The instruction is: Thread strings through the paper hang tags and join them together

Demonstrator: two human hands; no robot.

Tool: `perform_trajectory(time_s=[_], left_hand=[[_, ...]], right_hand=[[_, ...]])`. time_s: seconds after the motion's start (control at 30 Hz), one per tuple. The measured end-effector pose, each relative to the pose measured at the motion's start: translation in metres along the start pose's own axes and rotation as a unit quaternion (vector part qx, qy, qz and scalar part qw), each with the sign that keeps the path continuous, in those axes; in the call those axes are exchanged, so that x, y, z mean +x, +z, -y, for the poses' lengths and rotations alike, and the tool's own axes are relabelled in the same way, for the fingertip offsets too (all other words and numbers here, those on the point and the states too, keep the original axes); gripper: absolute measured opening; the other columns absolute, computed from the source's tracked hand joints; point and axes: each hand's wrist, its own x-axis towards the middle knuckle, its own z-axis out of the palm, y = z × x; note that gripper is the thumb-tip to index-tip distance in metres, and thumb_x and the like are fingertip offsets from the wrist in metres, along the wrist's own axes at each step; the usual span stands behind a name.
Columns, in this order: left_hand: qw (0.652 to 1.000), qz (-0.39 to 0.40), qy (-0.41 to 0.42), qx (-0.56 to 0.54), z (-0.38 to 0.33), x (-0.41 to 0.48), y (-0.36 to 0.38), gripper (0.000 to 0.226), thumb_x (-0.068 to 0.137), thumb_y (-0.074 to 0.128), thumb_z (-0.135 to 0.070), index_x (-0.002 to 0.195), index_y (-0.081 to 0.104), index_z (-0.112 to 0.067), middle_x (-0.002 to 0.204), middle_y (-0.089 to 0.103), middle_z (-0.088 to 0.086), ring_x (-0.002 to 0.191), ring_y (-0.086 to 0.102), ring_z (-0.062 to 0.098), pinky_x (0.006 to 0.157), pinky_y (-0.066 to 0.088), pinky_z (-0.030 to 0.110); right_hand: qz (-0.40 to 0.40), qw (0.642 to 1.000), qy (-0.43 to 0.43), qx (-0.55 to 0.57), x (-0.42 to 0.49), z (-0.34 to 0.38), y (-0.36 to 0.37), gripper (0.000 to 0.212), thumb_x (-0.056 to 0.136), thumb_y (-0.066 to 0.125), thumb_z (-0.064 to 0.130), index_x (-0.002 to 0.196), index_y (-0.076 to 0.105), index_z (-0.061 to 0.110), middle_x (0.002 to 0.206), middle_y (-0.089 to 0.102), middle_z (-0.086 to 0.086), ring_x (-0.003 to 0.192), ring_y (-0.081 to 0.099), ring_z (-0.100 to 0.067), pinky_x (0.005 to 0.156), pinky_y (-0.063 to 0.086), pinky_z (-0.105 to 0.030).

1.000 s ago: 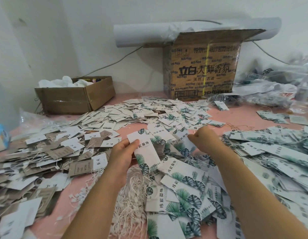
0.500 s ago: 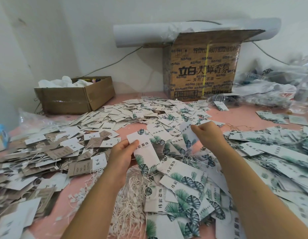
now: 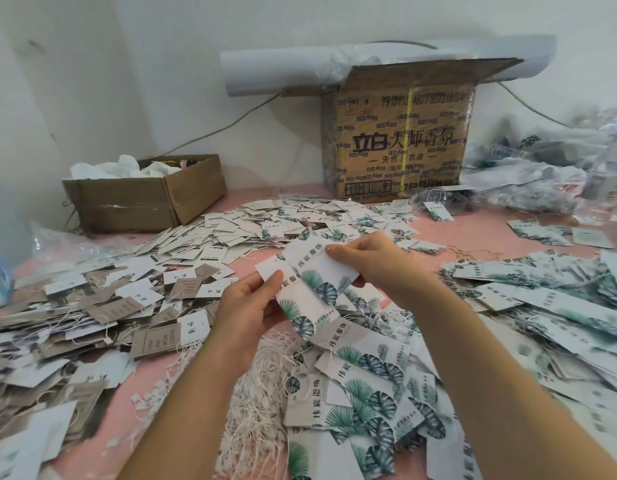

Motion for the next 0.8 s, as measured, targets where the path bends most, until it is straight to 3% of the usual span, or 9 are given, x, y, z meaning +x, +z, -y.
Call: perform_trajectory(time_s=[0.1,0.2,0.3,0.37,0.47,0.57,0.67,0.8], left_hand=[[0.999,0.026,0.016,-0.009,-0.004,-0.002,0.004,0.014,0.079,0.06,-0.017,0.09,0.066,-0.01,0.075,0.074,0.003,0.063,0.069,0.012,0.052,0.053,0.022],[0.999,0.026,0.028,0.0,-0.006,-0.003,0.008,0.011,0.081,0.061,-0.014,0.09,0.066,-0.009,0.073,0.073,0.003,0.062,0.068,0.012,0.052,0.054,0.023],[0.999,0.009,0.045,0.014,-0.007,-0.004,0.01,0.006,0.086,0.06,-0.007,0.088,0.065,-0.01,0.071,0.073,0.0,0.061,0.068,0.01,0.051,0.053,0.022],[0.998,0.003,0.052,0.028,-0.008,-0.004,0.01,0.006,0.086,0.06,-0.007,0.086,0.065,-0.011,0.07,0.073,-0.001,0.06,0.068,0.009,0.05,0.053,0.022],[0.997,0.003,0.059,0.053,-0.008,-0.004,0.008,0.008,0.088,0.06,-0.008,0.086,0.065,-0.013,0.069,0.072,-0.003,0.059,0.067,0.008,0.051,0.054,0.023],[0.995,0.004,0.076,0.071,-0.009,-0.004,0.008,0.01,0.088,0.061,-0.01,0.084,0.066,-0.017,0.067,0.071,-0.005,0.06,0.066,0.008,0.052,0.053,0.022],[0.992,0.008,0.092,0.081,-0.011,-0.005,0.009,0.01,0.087,0.061,-0.012,0.086,0.067,-0.02,0.071,0.071,-0.007,0.065,0.067,0.008,0.057,0.054,0.022],[0.99,0.016,0.109,0.089,-0.015,-0.007,0.012,0.01,0.087,0.062,-0.015,0.086,0.07,-0.021,0.076,0.073,-0.003,0.069,0.068,0.009,0.059,0.054,0.022]], right_hand=[[0.003,0.999,-0.014,-0.049,-0.002,0.001,0.005,0.053,0.088,0.059,0.036,0.085,0.059,-0.017,0.058,0.041,-0.012,0.048,0.03,-0.018,0.048,0.029,-0.023],[0.011,0.997,-0.021,-0.075,-0.003,0.004,0.006,0.052,0.085,0.062,0.038,0.083,0.062,-0.013,0.053,0.037,-0.009,0.043,0.025,-0.014,0.04,0.025,-0.017],[-0.03,0.998,-0.047,-0.022,-0.002,0.01,0.008,0.03,0.085,0.064,0.03,0.074,0.071,0.003,0.052,0.055,-0.002,0.045,0.041,-0.008,0.045,0.035,-0.012],[-0.091,0.992,-0.075,0.044,-0.002,0.012,0.005,0.012,0.084,0.065,0.018,0.074,0.07,0.014,0.059,0.064,0.005,0.056,0.049,-0.012,0.054,0.042,-0.017],[-0.146,0.973,-0.111,0.14,-0.003,0.013,-0.006,0.017,0.082,0.064,-0.001,0.08,0.067,0.015,0.067,0.067,0.004,0.062,0.06,-0.009,0.063,0.051,-0.016],[-0.132,0.955,-0.141,0.224,-0.007,0.017,-0.012,0.02,0.085,0.055,-0.008,0.089,0.063,0.009,0.068,0.069,0.0,0.066,0.065,-0.012,0.067,0.054,-0.023],[-0.088,0.939,-0.157,0.293,-0.01,0.023,-0.013,0.022,0.086,0.049,-0.012,0.094,0.058,0.006,0.065,0.068,-0.004,0.06,0.064,-0.016,0.059,0.054,-0.025],[-0.037,0.961,-0.14,0.234,-0.013,0.03,-0.01,0.018,0.084,0.051,-0.014,0.082,0.06,0.002,0.062,0.067,-0.006,0.049,0.052,-0.012,0.043,0.04,-0.017]])
